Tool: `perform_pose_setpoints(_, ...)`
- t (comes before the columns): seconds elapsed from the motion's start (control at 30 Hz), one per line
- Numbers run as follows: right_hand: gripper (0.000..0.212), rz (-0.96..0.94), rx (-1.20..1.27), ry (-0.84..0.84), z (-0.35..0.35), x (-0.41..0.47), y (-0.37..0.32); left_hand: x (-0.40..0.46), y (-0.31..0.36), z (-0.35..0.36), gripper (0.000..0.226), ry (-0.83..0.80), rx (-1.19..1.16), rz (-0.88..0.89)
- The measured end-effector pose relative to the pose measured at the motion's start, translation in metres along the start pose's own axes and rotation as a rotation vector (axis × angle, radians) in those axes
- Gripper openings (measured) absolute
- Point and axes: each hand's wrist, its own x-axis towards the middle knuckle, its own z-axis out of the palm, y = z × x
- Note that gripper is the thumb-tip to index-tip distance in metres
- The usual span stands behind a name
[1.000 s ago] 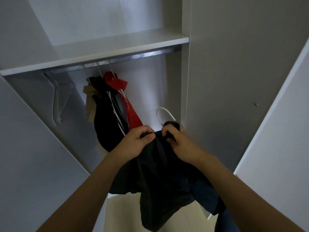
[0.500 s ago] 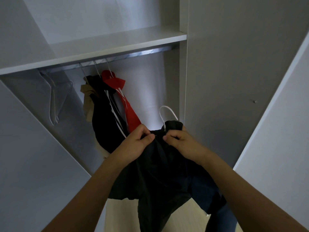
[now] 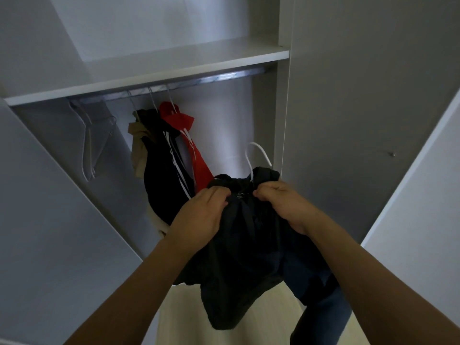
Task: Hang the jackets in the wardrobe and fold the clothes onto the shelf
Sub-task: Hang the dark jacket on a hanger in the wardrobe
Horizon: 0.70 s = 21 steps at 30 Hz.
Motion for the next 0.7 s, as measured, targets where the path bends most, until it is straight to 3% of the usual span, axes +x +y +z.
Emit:
perform_pose_setpoints(0.17,0.038,0.007,0.093,-0.027,0.001,0.002,-0.009,-0.005,-0.002,0.007,0.022,0.113,0.097,0.028)
perform_pose_setpoints(0.3,0.044,0.02,0.12,0.012,-0.001,0.001,-0.018,0.001,0.001,0.012,0.008,0.169,0.075,0.024)
perform_pose_setpoints(0.47,0.027,0.052,0.26,0.18,-0.006,0.002,-0.027,-0.002,0.007,0.006,0.028,0.105,0.07,0.287)
perform_pose_setpoints(0.53,0.026,0.054,0.281,0.191,-0.007,0.002,-0.029,0.002,0.01,0.002,0.024,0.105,0.034,0.23)
perform_pose_setpoints(0.63,0.022,0.04,0.25,0.176,-0.004,0.002,-0.033,0.005,0.018,-0.004,0.026,0.167,-0.139,0.0)
perform_pose_setpoints(0.7,0.023,0.024,0.22,0.19,-0.004,0.001,-0.034,0.001,0.021,-0.005,0.03,0.195,-0.212,0.023)
